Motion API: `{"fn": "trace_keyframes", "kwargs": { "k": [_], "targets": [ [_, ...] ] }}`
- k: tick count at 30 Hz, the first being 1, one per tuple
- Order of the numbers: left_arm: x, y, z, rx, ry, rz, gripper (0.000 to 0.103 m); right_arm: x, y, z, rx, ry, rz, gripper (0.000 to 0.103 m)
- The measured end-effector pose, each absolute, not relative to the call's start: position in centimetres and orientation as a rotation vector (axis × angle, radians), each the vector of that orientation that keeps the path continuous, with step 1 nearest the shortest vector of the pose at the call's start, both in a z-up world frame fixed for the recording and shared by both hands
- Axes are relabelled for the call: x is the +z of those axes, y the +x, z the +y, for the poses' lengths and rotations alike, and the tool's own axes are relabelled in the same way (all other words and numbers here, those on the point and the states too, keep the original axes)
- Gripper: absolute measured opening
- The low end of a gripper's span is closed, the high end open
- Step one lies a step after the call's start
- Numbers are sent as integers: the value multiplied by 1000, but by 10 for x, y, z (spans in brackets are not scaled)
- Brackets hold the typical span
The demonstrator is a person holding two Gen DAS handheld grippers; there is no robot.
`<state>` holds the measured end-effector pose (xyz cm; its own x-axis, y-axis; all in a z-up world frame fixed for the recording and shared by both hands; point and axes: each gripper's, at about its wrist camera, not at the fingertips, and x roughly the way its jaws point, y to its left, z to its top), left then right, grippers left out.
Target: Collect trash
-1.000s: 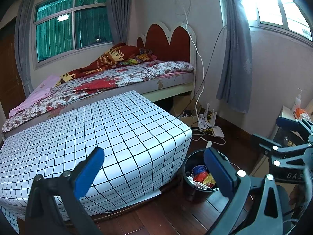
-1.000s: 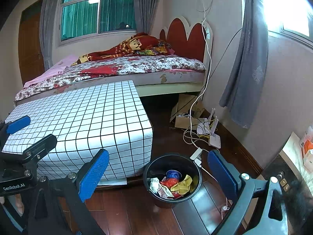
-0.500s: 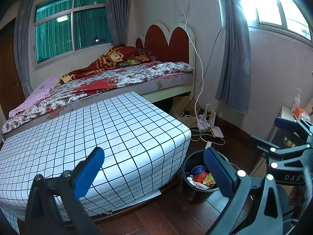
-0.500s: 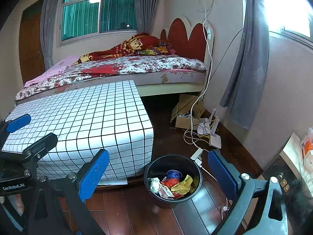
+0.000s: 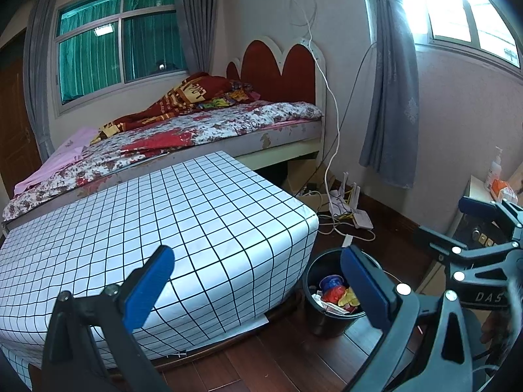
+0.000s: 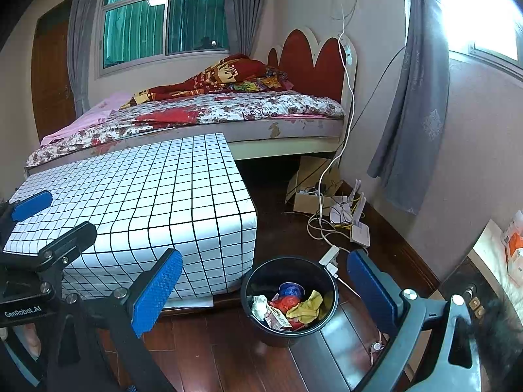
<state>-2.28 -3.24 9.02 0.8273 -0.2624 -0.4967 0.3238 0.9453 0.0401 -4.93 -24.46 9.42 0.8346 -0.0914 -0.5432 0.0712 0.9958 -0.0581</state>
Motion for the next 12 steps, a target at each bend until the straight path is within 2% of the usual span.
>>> {"fn": "trace_keyframes", "kwargs": {
  "k": [12],
  "targets": [
    [92,-27,-30,-335,113,482,102,90,-52,-247,-86,-31,582,102]
  ]
}}
